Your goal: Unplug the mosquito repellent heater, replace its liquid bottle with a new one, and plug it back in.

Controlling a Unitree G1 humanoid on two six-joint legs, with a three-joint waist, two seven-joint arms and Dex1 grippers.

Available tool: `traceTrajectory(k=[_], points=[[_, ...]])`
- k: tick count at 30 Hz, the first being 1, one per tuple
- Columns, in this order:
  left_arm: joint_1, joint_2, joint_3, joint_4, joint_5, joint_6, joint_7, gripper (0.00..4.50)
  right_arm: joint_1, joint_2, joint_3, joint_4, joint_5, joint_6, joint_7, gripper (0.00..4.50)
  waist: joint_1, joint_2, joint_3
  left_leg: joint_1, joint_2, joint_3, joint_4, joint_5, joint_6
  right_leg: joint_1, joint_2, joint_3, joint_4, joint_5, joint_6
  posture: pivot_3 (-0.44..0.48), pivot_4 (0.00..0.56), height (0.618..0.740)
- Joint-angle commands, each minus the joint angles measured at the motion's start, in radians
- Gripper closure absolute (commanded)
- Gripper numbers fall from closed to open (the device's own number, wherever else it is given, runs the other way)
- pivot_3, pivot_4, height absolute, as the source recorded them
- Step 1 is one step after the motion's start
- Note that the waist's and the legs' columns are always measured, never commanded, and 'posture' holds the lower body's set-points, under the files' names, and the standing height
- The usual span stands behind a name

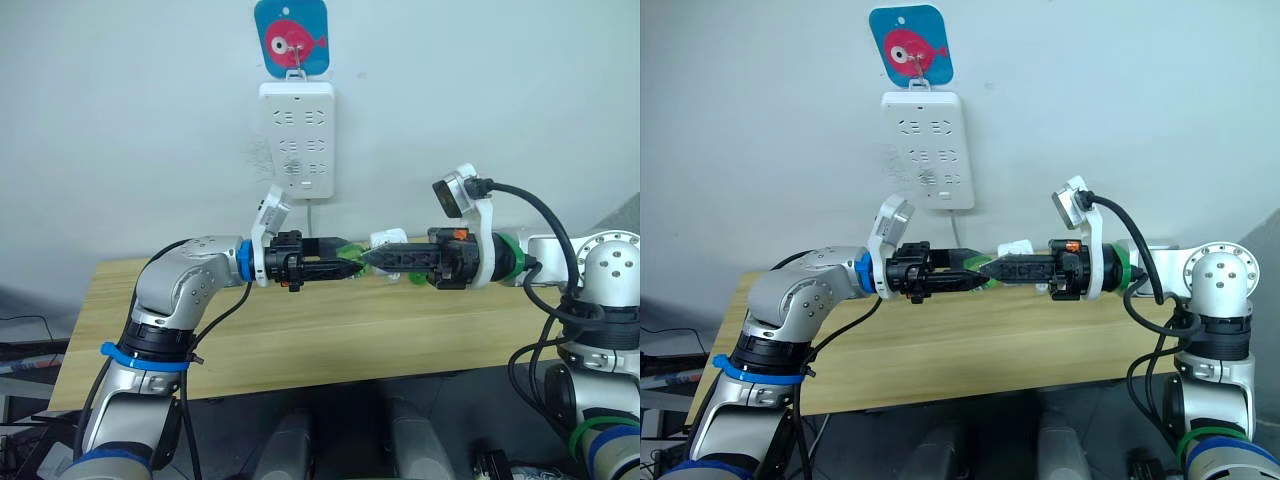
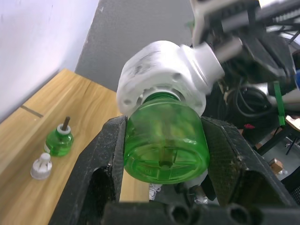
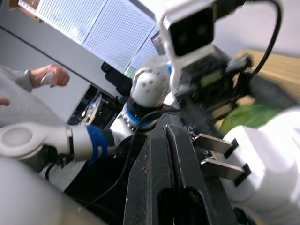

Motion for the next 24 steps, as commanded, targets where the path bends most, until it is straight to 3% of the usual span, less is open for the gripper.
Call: traceTrajectory(k=[1, 12, 19, 24], points=[[0.016, 0.023, 0.002, -0.079, -0.038, 0.014, -0.041, 2.31, -0.057, -0.009, -0.001, 0.016, 0.002, -0.036, -0.005, 4.46, -0.001, 0.000, 0.000, 0.000, 0.000, 0.000, 0.000, 0.000, 0.000, 0.000, 0.000, 0.000, 0.000, 0.000, 0.000, -0.148, 0.218, 0.740], [0.025, 0.038, -0.008, -0.106, -0.050, 0.039, -0.064, 2.31, -0.110, -0.031, 0.159, 0.123, -0.318, -0.177, 0.242, 4.46, -0.004, 0.000, 0.000, 0.000, 0.000, 0.002, 0.000, 0.000, 0.000, -0.001, 0.001, -0.001, 0.001, 0.000, 0.000, -0.148, 0.220, 0.740], [0.044, 0.042, 0.004, -0.131, -0.075, 0.060, -0.061, 2.31, -0.105, -0.025, 0.150, 0.168, -0.411, -0.206, 0.272, 4.46, -0.004, 0.000, 0.000, 0.000, 0.000, 0.001, 0.000, 0.000, 0.000, -0.001, 0.000, 0.000, 0.001, 0.000, 0.000, -0.145, 0.225, 0.740], [0.026, 0.036, 0.021, -0.123, -0.098, 0.076, -0.048, 2.31, 0.009, -0.037, 0.173, 0.183, -0.520, -0.263, 0.274, 4.46, 0.000, 0.000, 0.000, 0.000, 0.000, 0.000, 0.000, 0.000, 0.000, 0.000, 0.000, 0.000, 0.001, 0.000, 0.000, -0.147, 0.232, 0.740]])
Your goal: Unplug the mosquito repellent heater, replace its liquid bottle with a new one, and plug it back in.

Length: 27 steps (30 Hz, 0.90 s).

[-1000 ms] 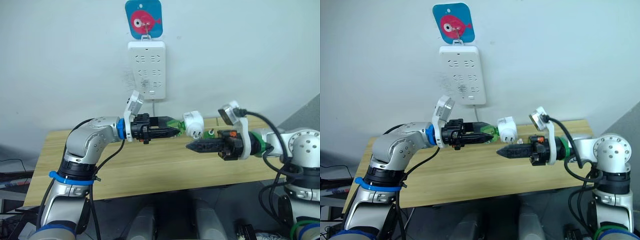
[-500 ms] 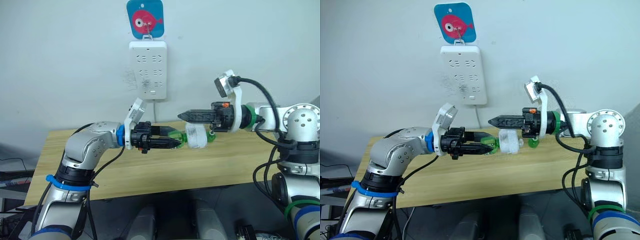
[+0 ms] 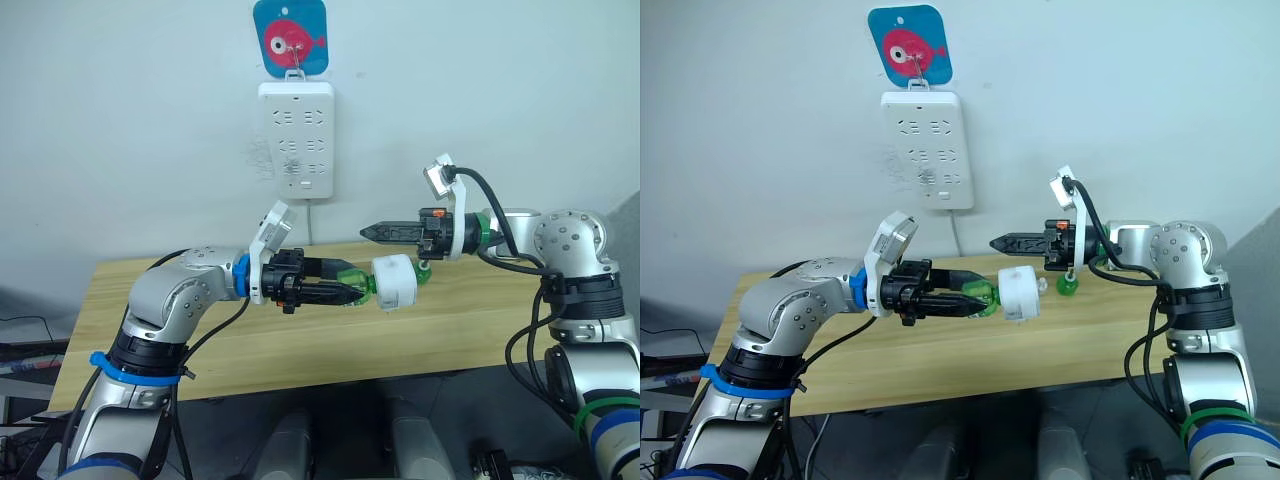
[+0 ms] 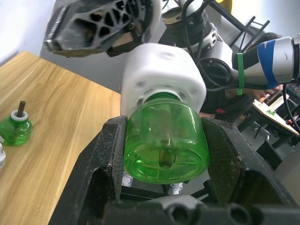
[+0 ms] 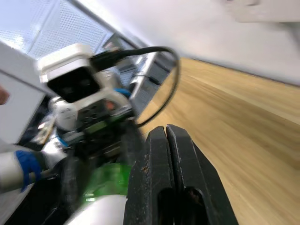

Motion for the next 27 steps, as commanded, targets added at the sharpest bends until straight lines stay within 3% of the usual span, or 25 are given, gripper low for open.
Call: traceTrajectory(k=[1, 6, 15, 22, 27], points=[[-0.026, 0.000, 0.037, -0.023, -0.042, 0.009, -0.001, 2.31, 0.094, -0.004, 0.001, -0.032, -0.048, -0.030, 0.009, 4.46, 0.003, 0.000, 0.000, 0.000, 0.000, 0.000, 0.000, 0.000, 0.000, 0.000, 0.000, 0.000, 0.000, 0.000, 0.000, -0.146, 0.234, 0.740], [-0.050, -0.003, 0.044, 0.011, -0.033, 0.003, 0.009, 2.31, 0.217, 0.021, -0.022, -0.159, -0.020, 0.019, -0.013, 4.46, 0.001, 0.000, 0.000, 0.000, 0.000, 0.000, 0.000, 0.000, 0.000, -0.001, 0.000, 0.000, 0.000, 0.000, 0.000, -0.149, 0.241, 0.740], [-0.074, -0.011, 0.026, 0.110, 0.052, -0.077, 0.012, 2.31, 0.297, 0.068, -0.147, -0.408, 0.257, 0.252, -0.149, 4.46, -0.005, 0.000, 0.000, 0.001, 0.000, 0.000, 0.000, 0.000, 0.000, 0.000, 0.000, 0.000, 0.000, 0.000, 0.000, -0.165, 0.248, 0.740], [-0.072, -0.014, 0.018, 0.097, 0.049, -0.070, 0.000, 2.31, 0.180, 0.084, -0.165, -0.366, 0.387, 0.258, -0.266, 4.46, -0.012, 0.000, 0.000, 0.001, 0.000, 0.000, 0.000, 0.000, 0.000, 0.000, 0.000, 0.000, 0.000, 0.000, 0.000, -0.173, 0.249, 0.740], [-0.058, 0.002, 0.007, 0.073, 0.041, -0.054, -0.026, 2.31, 0.054, 0.056, -0.143, -0.280, 0.360, 0.237, -0.237, 4.46, -0.018, 0.000, 0.000, 0.000, 0.000, 0.000, -0.001, 0.000, 0.000, 0.000, 0.000, 0.000, 0.000, 0.000, 0.000, -0.173, 0.251, 0.740]])
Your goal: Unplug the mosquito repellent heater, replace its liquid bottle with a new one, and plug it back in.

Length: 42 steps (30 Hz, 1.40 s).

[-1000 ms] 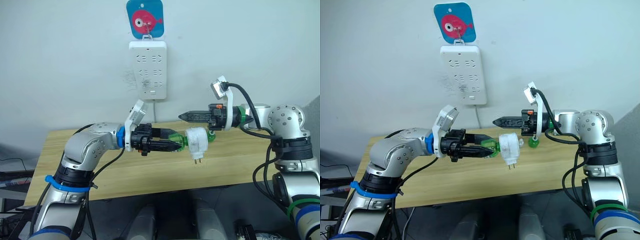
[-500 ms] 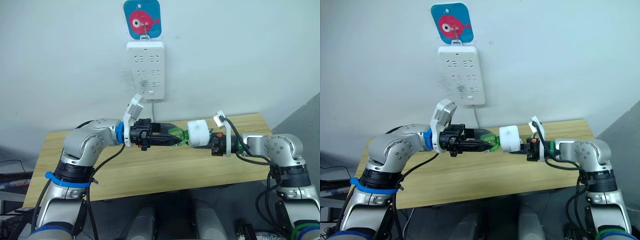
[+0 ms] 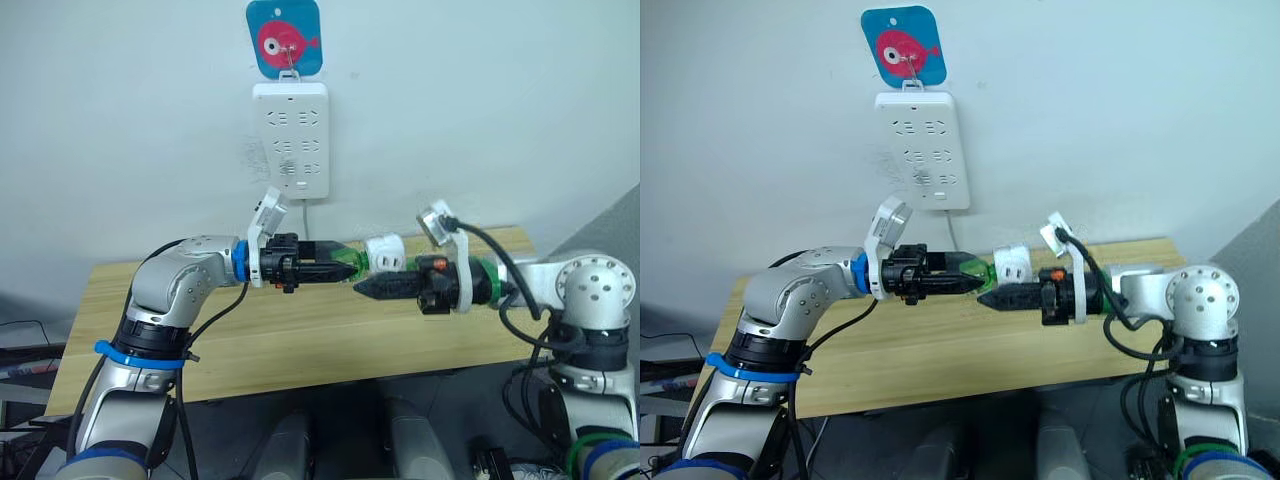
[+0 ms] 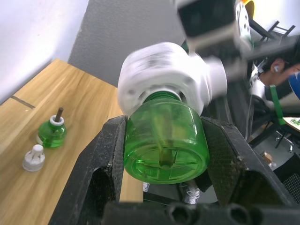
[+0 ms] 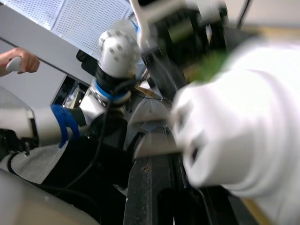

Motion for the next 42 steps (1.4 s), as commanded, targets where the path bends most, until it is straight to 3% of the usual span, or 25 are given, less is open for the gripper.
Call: traceTrajectory(k=[1, 11, 17, 22, 27, 30, 33, 42], points=[[0.009, 0.016, 0.000, -0.057, -0.022, 0.004, -0.033, 2.31, -0.080, -0.034, 0.007, 0.049, -0.018, -0.027, 0.050, 4.46, -0.003, 0.000, 0.000, 0.000, 0.000, 0.000, 0.000, 0.000, 0.000, 0.000, 0.000, 0.000, 0.000, 0.000, 0.000, -0.173, 0.251, 0.740], [0.030, 0.025, 0.001, -0.093, -0.037, 0.029, -0.054, 2.31, -0.224, -0.068, 0.094, 0.290, -0.245, -0.163, 0.211, 4.46, -0.007, 0.000, 0.000, 0.000, 0.000, 0.001, 0.000, 0.000, 0.000, 0.000, 0.000, 0.000, 0.000, 0.000, 0.000, -0.166, 0.252, 0.740], [0.044, 0.031, 0.015, -0.112, -0.052, 0.045, -0.052, 2.31, -0.207, -0.069, 0.105, 0.390, -0.393, -0.267, 0.236, 4.46, -0.006, 0.000, 0.000, 0.000, 0.000, 0.001, -0.001, 0.000, 0.000, -0.001, 0.000, 0.000, 0.000, 0.000, 0.000, -0.155, 0.251, 0.740], [0.048, 0.040, 0.028, -0.123, -0.064, 0.051, -0.045, 2.31, -0.139, -0.118, 0.080, 0.349, -0.420, -0.248, 0.285, 4.46, -0.004, 0.000, 0.000, -0.001, 0.000, 0.000, -0.001, 0.000, 0.000, -0.001, 0.000, 0.000, 0.000, 0.000, 0.000, -0.149, 0.250, 0.740], [0.045, 0.062, 0.041, -0.119, -0.074, 0.050, -0.049, 2.31, -0.030, -0.278, 0.052, 0.212, -0.319, -0.106, 0.428, 4.46, -0.002, 0.000, 0.000, -0.001, 0.000, 0.000, -0.001, 0.000, 0.000, 0.000, 0.000, 0.000, -0.001, 0.000, 0.000, -0.151, 0.244, 0.740], [0.036, 0.066, 0.042, -0.112, -0.076, 0.049, -0.049, 2.31, 0.021, -0.319, 0.033, 0.156, -0.277, -0.056, 0.454, 4.46, -0.003, 0.000, 0.000, -0.001, 0.000, 0.000, -0.001, 0.000, 0.000, 0.000, 0.000, 0.000, -0.002, 0.000, 0.000, -0.154, 0.238, 0.740], [0.024, 0.063, 0.038, -0.103, -0.074, 0.047, -0.052, 2.31, 0.047, -0.298, 0.014, 0.113, -0.247, -0.030, 0.433, 4.46, -0.006, 0.000, 0.000, 0.000, 0.001, 0.001, -0.001, 0.000, 0.001, 0.000, 0.000, 0.000, -0.001, 0.000, 0.000, -0.158, 0.237, 0.740], [0.000, 0.040, 0.019, -0.103, -0.077, 0.058, -0.051, 2.31, 0.031, -0.097, -0.048, 0.071, -0.171, 0.050, 0.269, 4.46, -0.003, 0.000, 0.000, 0.000, 0.000, 0.001, 0.000, 0.000, 0.000, 0.000, 0.000, 0.000, -0.001, 0.000, 0.000, -0.160, 0.248, 0.740]])
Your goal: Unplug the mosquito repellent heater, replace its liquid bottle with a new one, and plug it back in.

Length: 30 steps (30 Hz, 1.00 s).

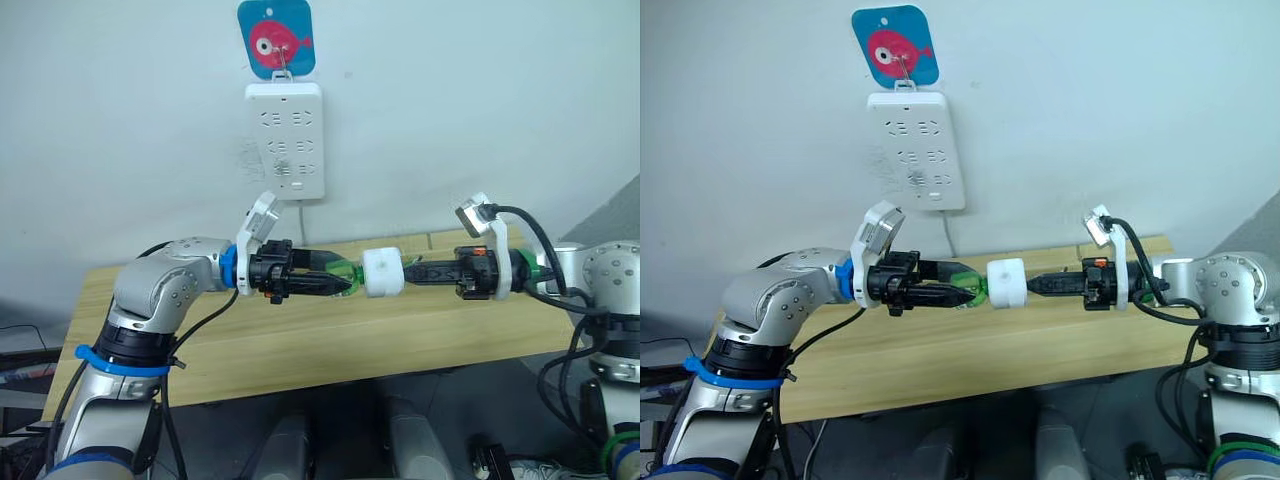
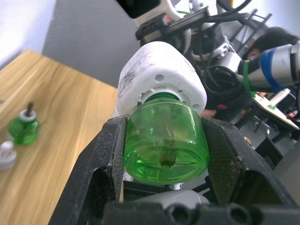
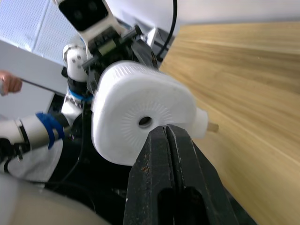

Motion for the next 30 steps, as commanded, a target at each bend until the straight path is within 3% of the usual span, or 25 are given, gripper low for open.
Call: traceTrajectory(k=[1, 15, 24, 30], points=[[-0.024, -0.022, 0.005, -0.035, -0.031, -0.007, -0.010, 2.31, -0.030, 0.044, -0.012, -0.042, 0.072, 0.038, -0.015, 4.46, 0.001, 0.000, 0.000, 0.000, 0.000, 0.000, 0.000, 0.000, 0.000, 0.000, 0.000, 0.000, 0.000, 0.000, 0.000, -0.160, 0.248, 0.740], [-0.029, -0.049, 0.024, -0.020, -0.028, -0.016, 0.018, 2.31, -0.013, 0.011, 0.023, -0.076, 0.233, 0.064, -0.052, 4.46, 0.000, 0.000, 0.000, 0.000, 0.000, 0.000, 0.000, 0.000, 0.000, 0.000, 0.000, 0.000, 0.000, 0.000, 0.000, -0.161, 0.251, 0.740], [-0.028, -0.069, 0.026, -0.047, -0.039, 0.009, 0.018, 2.31, 0.003, 0.088, 0.023, -0.093, 0.203, 0.046, -0.150, 4.46, 0.000, 0.000, 0.000, 0.000, 0.000, 0.000, 0.000, 0.000, 0.000, 0.000, 0.000, 0.000, 0.000, 0.000, 0.000, -0.160, 0.255, 0.740], [-0.014, -0.055, 0.026, -0.065, -0.040, 0.021, 0.001, 2.31, -0.028, 0.075, 0.001, -0.053, 0.188, 0.049, -0.157, 4.46, -0.001, 0.000, 0.000, 0.000, 0.000, 0.000, 0.000, 0.000, 0.000, 0.000, 0.000, 0.000, 0.000, 0.000, 0.000, -0.157, 0.258, 0.740]])
